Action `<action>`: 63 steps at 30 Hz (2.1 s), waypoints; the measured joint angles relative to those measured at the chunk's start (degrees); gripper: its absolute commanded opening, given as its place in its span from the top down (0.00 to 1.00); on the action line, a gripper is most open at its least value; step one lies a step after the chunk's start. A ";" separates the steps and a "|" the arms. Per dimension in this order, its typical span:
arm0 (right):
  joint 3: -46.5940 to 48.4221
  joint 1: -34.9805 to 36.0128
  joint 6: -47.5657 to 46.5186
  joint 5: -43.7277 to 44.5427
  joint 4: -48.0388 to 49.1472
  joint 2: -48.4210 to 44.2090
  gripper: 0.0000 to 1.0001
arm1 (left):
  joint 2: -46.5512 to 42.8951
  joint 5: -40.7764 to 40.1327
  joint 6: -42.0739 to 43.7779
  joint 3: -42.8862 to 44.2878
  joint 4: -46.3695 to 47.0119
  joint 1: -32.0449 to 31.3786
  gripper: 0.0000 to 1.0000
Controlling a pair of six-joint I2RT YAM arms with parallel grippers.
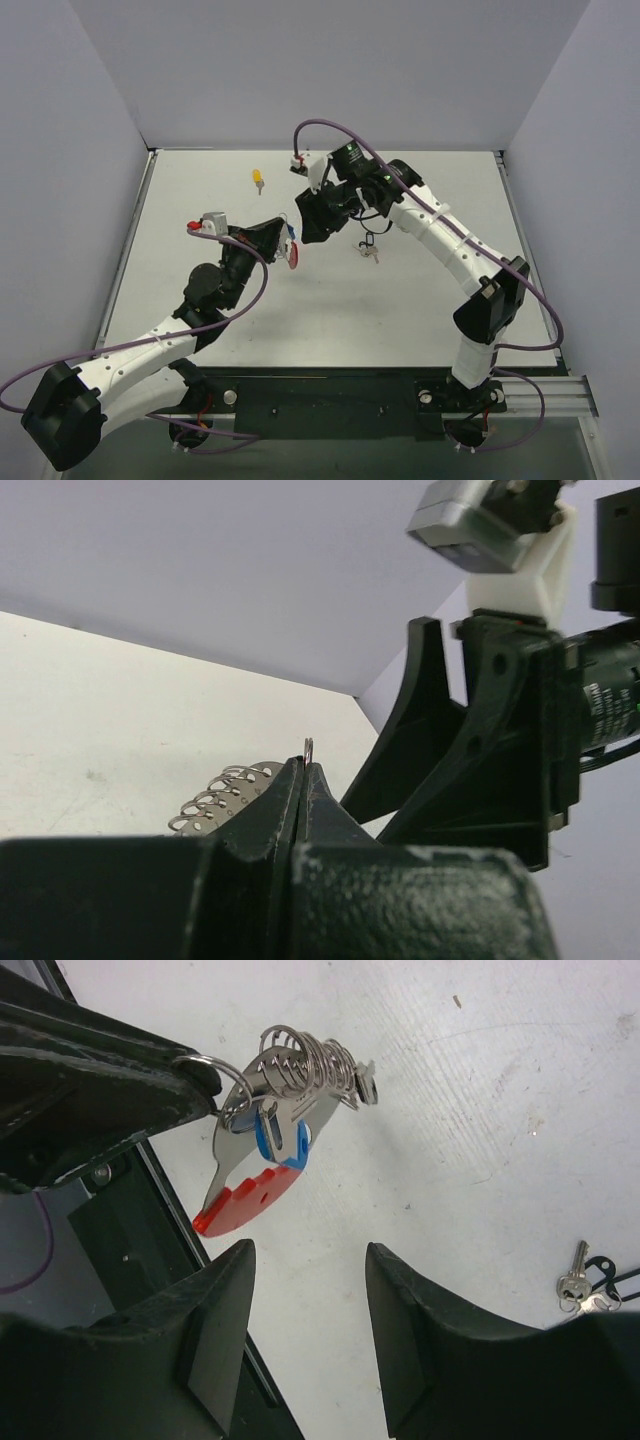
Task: Put the keys on the keyring
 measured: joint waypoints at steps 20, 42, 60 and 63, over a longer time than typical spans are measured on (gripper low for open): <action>-1.44 3.17 9.33 8.83 4.39 -3.26 0.59 | 2.64 -7.37 1.03 2.78 -5.14 -3.39 1.00; -0.57 2.03 -3.43 3.30 -0.24 2.78 0.86 | 1.57 -8.11 -0.28 2.78 -5.33 -3.39 1.00; 0.59 2.10 -4.39 0.44 -0.26 3.34 0.83 | 0.83 -8.55 -2.12 2.75 -5.27 -3.39 1.00; 0.79 2.10 -4.61 0.37 -0.22 3.41 1.00 | 0.83 -8.52 -2.49 2.75 -5.27 -3.39 1.00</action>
